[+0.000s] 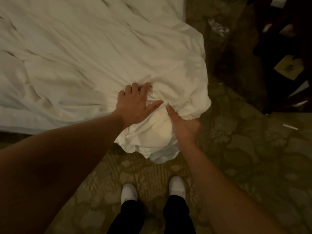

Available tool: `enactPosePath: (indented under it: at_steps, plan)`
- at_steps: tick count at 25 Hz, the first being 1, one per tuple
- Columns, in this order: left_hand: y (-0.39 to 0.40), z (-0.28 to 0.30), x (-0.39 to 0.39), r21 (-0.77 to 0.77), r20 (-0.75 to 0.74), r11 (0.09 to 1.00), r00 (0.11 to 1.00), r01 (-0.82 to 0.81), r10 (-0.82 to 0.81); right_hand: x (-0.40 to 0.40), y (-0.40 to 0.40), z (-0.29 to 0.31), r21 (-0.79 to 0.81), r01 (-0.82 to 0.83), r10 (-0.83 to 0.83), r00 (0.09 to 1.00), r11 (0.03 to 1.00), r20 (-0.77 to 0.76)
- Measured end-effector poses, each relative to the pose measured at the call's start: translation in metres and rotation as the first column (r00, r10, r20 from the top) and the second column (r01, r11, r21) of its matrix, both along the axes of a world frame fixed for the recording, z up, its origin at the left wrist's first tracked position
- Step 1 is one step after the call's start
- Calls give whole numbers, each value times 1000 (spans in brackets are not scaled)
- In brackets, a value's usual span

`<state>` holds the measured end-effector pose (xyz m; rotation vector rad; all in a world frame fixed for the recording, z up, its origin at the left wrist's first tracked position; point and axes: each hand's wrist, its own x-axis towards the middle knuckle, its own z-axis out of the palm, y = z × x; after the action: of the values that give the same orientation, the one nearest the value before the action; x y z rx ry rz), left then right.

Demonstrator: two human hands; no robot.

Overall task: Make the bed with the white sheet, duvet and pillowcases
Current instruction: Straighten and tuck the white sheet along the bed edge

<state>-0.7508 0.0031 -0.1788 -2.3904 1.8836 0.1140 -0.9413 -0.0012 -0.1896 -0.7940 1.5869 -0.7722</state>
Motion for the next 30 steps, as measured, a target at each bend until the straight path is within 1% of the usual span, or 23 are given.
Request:
enactPosePath:
  at_steps: [2, 4, 6, 7, 8, 10, 12, 14, 15, 17, 20, 22, 23, 26, 30]
  plan:
    - [-7, 3, -8, -5, -55, 1000, 998, -14, 13, -37, -23, 13, -77, -144, 132, 980, 987, -147]
    - [-13, 3, -21, -4, -93, 1000, 996, 17, -17, -93, -44, 23, -88, -246, 206, 924, 965, -324]
    - [-16, -3, -39, 41, -55, 995, 994, 96, -94, -134, -51, 26, 0, -247, 219, 862, 969, -458]
    - [-16, -9, -48, 66, -27, 990, 992, 128, -126, -138, -50, 21, 49, -246, 239, 847, 968, -475]
    - [-16, -14, -59, 81, -9, 987, 990, 140, -139, -136, -45, 14, 67, -256, 258, 853, 964, -454]
    - [-15, -23, -75, 91, 2, 989, 993, 120, -121, -117, -42, -2, 39, -251, 249, 910, 967, -330]
    - [-18, -26, -84, 103, -21, 989, 994, 107, -105, -97, -46, -9, 47, -206, 211, 954, 977, -213]
    - [-21, -26, -86, 97, -11, 988, 993, 119, -119, -84, -48, -17, 62, -150, 155, 984, 987, -92]
    - [-22, -27, -85, 85, 10, 988, 991, 132, -133, -80, -47, -20, 72, -133, 138, 987, 989, -79]
    - [-22, -28, -82, 23, 27, 988, 987, 155, -155, -82, -46, -16, 61, -106, 113, 983, 993, -143]
    - [-19, -29, -81, -97, -21, 978, 982, 186, -188, -121, -53, -9, 8, -47, 47, 953, 999, -300]
    - [-10, -30, -83, -151, -43, 961, 970, 230, -239, -145, -42, -9, -30, -45, 32, 939, 999, -343]
    - [-4, -33, -83, -167, -21, 953, 965, 253, -260, -146, -34, -16, -26, -36, 25, 939, 999, -344]
    - [8, -42, -77, -155, 38, 948, 960, 279, -276, -118, -19, -40, 65, 24, 0, 938, 998, -348]
    - [3, -42, -74, -111, 40, 959, 965, 261, -258, -95, -33, -51, 100, 11, 31, 910, 995, -414]
